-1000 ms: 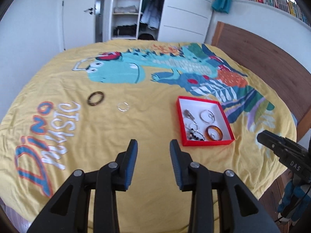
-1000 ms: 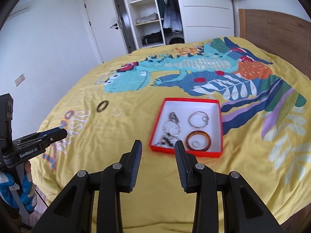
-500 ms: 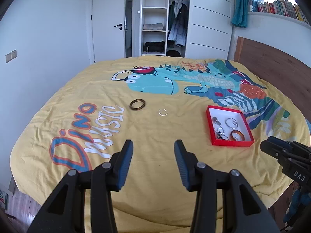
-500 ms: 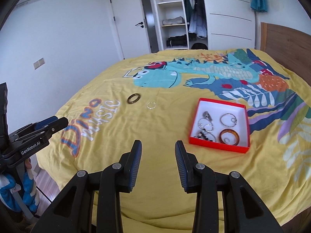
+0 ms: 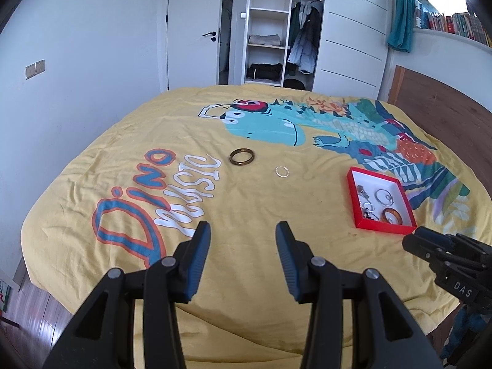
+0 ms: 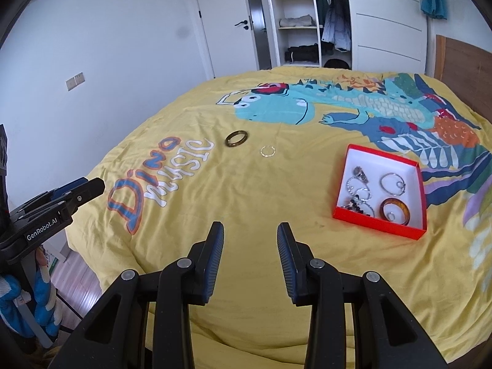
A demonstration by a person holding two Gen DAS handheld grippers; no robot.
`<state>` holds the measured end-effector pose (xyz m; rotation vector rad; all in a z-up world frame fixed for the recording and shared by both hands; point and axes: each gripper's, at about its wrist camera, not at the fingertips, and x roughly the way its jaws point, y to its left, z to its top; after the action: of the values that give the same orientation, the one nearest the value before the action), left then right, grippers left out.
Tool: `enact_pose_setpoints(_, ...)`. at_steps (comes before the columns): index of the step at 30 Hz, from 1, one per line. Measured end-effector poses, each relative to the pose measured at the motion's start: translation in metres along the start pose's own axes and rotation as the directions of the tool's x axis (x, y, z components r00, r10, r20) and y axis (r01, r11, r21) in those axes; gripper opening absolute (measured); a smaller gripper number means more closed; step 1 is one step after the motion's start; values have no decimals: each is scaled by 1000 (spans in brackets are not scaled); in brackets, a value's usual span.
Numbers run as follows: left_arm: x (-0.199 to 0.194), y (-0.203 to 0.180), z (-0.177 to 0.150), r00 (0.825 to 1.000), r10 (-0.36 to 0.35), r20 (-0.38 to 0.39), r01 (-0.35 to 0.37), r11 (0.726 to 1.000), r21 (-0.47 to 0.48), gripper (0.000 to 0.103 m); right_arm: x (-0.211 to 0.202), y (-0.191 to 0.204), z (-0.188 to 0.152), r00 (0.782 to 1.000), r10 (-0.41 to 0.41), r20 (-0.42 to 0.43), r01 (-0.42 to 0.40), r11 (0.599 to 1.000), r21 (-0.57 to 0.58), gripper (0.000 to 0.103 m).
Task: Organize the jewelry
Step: 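Move both open tools back toward the tortoiseshell bangle and twisted hoop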
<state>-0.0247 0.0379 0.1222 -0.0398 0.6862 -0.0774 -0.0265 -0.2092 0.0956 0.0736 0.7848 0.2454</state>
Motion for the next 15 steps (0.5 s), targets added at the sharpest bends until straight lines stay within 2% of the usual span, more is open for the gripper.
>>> enact_pose_setpoints(15, 41, 10, 0, 997, -9, -80, 8, 1000, -14, 42, 46, 6, 5, 998, -4, -70, 4, 1000, -6, 38)
